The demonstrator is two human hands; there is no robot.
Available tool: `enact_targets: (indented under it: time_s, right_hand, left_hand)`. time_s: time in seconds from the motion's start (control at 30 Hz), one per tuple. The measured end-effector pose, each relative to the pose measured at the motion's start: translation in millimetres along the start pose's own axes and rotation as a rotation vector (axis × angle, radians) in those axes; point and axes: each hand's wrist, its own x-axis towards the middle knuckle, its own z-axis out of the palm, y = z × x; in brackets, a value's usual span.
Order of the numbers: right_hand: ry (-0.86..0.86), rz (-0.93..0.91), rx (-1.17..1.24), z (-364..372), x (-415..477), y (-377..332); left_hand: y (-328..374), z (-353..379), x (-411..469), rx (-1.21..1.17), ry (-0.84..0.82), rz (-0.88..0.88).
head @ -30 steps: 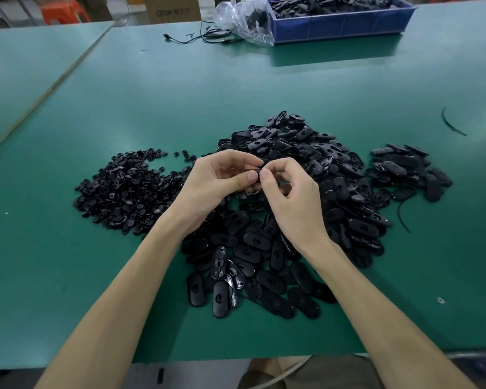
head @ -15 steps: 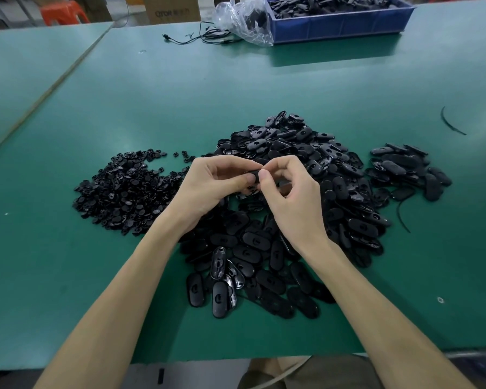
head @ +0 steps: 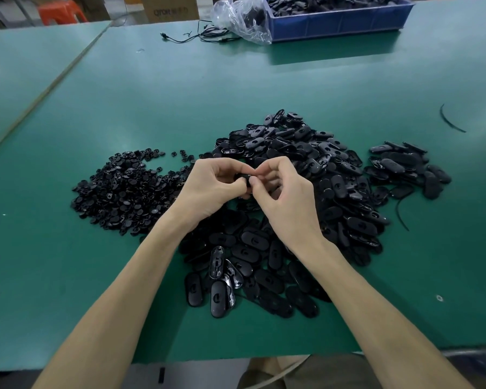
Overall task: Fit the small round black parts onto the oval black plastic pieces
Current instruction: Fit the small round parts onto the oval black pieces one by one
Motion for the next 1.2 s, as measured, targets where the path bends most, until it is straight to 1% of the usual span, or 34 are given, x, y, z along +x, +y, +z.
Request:
enact_targets:
  time_s: [0.23, 0.57, 0.8, 1.2]
  right_hand:
    - [-0.013, 0.039, 0.069, -2.0, 0.8, -2.8]
    - [-0.017, 0.065, 0.064, -3.1, 1.1, -2.4]
    - [0.040, 0.056, 0.062, -4.0, 2.3, -3.7]
    - [0.047, 0.063, 0.059, -4.4, 1.9, -1.7]
  left_hand:
    - [-0.1, 0.8, 0.5, 0.049, 0.016, 0.004]
    - [-1.5, 2.4, 1.3, 0.048, -0.014, 0.022]
    - [-2.4, -9.1, 1.9, -0.163, -0.084, 0.010]
    - [-2.6, -1.6, 2.1, -0.143, -0.066, 0.048]
